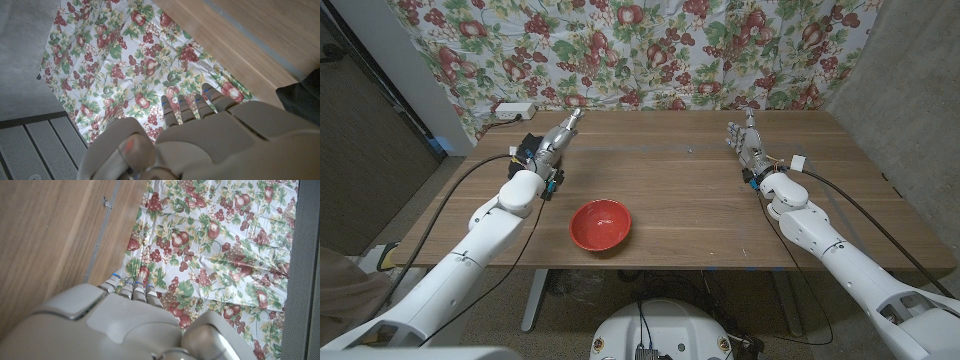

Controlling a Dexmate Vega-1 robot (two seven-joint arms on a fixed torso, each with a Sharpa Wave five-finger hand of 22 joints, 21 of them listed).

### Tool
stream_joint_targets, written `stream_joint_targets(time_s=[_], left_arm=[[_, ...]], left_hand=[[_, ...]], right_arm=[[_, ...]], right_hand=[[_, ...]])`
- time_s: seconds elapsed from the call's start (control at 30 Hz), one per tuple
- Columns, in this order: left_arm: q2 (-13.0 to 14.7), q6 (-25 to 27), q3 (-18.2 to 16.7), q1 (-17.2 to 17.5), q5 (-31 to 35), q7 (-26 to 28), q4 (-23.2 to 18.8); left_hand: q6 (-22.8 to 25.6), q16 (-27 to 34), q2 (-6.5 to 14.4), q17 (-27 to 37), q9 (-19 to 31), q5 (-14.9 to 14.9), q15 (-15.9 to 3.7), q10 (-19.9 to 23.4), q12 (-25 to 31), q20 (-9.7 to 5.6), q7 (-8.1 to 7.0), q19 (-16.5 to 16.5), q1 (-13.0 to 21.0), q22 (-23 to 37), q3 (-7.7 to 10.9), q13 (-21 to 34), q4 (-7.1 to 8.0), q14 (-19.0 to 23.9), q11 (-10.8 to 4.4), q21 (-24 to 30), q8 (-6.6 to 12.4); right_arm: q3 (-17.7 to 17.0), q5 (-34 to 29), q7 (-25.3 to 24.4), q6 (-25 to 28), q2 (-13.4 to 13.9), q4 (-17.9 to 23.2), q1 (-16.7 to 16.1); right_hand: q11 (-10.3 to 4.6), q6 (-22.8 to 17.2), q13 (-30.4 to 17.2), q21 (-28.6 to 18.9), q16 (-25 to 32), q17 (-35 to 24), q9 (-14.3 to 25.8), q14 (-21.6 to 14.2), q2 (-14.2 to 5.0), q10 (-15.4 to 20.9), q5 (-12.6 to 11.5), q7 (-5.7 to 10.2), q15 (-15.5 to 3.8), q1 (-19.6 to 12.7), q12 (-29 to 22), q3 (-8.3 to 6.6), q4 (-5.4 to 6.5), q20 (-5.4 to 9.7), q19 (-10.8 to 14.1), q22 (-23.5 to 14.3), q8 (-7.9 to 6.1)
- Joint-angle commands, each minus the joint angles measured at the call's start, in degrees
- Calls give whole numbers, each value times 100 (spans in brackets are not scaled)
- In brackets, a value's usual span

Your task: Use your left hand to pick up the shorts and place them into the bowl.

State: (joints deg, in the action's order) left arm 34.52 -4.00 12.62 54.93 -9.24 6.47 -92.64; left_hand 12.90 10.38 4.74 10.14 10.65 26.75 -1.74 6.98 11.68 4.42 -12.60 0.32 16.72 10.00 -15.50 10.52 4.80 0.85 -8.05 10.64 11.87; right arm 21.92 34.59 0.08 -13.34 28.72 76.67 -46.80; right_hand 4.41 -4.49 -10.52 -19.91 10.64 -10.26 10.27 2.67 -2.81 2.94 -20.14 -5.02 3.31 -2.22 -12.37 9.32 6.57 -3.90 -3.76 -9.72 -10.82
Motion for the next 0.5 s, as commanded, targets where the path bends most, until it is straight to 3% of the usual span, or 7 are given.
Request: stream_joint_targets(time_s=[0.03, 0.5], left_arm=[[189, 190, 177, -218, 419, 109, 15], [254, 310, 216, -121, 639, 455, -95]], left_hand=[[35, 28, 26, 18, 21, 47, -244, 10, 3, 23, 1, 7, 59, 15, 5, 27, -27, -71, 38, 21, 25], [126, 23, 32, 18, 21, 56, -257, 54, 15, -1, 11, 39, 97, 15, 11, 28, -45, -111, 105, 41, 43]], right_arm=[[7, 5, -25, 51, 24, 21, 5], [33, -7, -51, 78, -27, -57, 56]], right_hand=[[54, -70, -17, 12, 14, -24, 32, -17, -55, -12, -21, -3, 47, 15, -7, 57, 0, -49, -8, -30, -34], [56, -80, -16, 45, 11, -24, 32, -9, -57, -23, -22, -4, 51, 15, 0, 63, -1, -43, 3, -31, -32]])
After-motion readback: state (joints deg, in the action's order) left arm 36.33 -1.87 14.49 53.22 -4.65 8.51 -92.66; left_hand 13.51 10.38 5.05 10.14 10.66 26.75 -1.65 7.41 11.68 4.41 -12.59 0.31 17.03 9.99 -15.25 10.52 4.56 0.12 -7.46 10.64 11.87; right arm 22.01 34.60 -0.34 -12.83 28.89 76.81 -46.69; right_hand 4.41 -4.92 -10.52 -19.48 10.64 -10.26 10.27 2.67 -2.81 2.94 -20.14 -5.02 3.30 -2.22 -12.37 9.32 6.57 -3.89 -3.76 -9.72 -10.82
